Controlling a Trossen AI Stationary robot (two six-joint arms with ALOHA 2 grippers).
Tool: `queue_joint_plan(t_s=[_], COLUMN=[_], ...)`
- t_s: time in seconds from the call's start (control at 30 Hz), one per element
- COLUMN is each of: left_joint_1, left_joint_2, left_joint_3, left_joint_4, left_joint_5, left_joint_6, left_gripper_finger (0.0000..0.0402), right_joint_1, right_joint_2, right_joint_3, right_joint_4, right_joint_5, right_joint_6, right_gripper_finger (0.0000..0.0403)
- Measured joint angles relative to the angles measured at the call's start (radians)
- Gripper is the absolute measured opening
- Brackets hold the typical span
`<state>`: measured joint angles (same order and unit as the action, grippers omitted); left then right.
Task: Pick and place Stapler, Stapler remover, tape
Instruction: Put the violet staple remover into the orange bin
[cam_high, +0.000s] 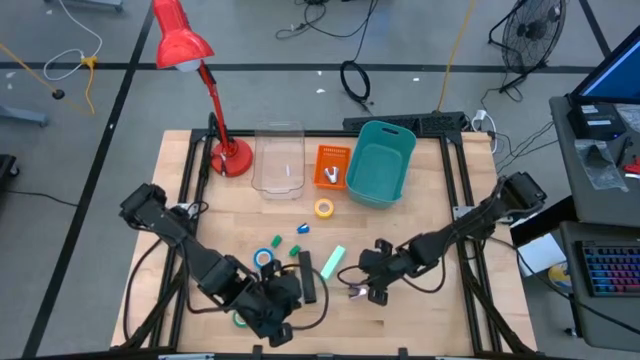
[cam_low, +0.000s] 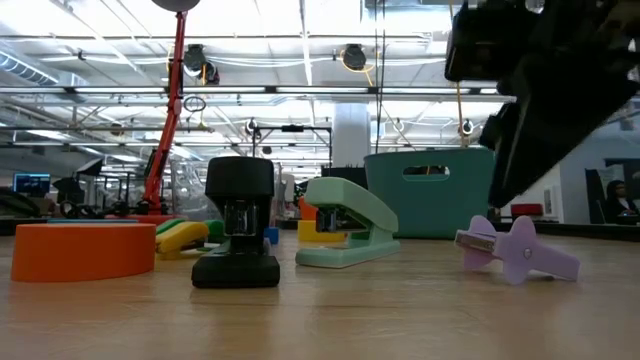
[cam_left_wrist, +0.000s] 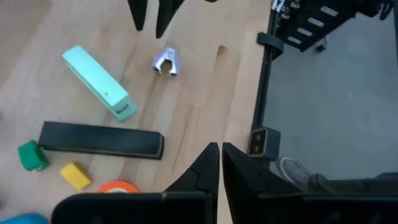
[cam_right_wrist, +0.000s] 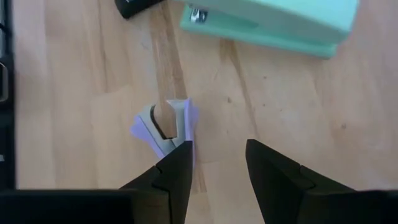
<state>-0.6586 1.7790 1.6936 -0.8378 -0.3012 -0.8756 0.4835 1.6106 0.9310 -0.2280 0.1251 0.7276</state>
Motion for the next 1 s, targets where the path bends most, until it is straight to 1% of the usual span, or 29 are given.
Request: queue_joint_plan(t_s=[0.03,0.1,0.2,0.33,0.47,0.83,1.0], left_joint_1=[-0.005,-0.009,-0.010,-0.010,-0.010,-0.010,-0.010], left_joint_2=[0.000,0.000,0.000,0.000,0.000,0.000,0.000], left_joint_3=[0.000,0.000,0.000,0.000,0.000,0.000,0.000], left_joint_4=[0.000,-0.002,-0.006,-0.009,-0.014,-0.036,-0.035], left_joint_5=[0.000,0.000,-0.015,-0.015,-0.015,-0.015,-0.015], left_joint_6=[-0.003,-0.009,-0.018,-0.019,-0.022,-0.033,-0.037], left_gripper_finger=[0.0021,0.0021,0.0021,0.0021,0.0021,0.0021,0.0021], right_joint_1=[0.000,0.000,0.012,0.016,0.015,0.016,0.015], right_joint_2=[0.009,0.034,0.068,0.075,0.076,0.076,0.076], right_joint_3=[0.000,0.000,0.000,0.000,0.000,0.000,0.000], right_joint_4=[0.009,0.068,0.099,0.125,0.129,0.143,0.146], right_joint_5=[-0.004,-0.046,-0.061,-0.045,-0.022,-0.022,-0.014], right_joint_6=[-0.002,0.007,0.025,0.043,0.045,0.041,0.038], right_gripper_finger=[0.0144,0.0144,0.0144,0.0143,0.0133,0.0096,0.0091])
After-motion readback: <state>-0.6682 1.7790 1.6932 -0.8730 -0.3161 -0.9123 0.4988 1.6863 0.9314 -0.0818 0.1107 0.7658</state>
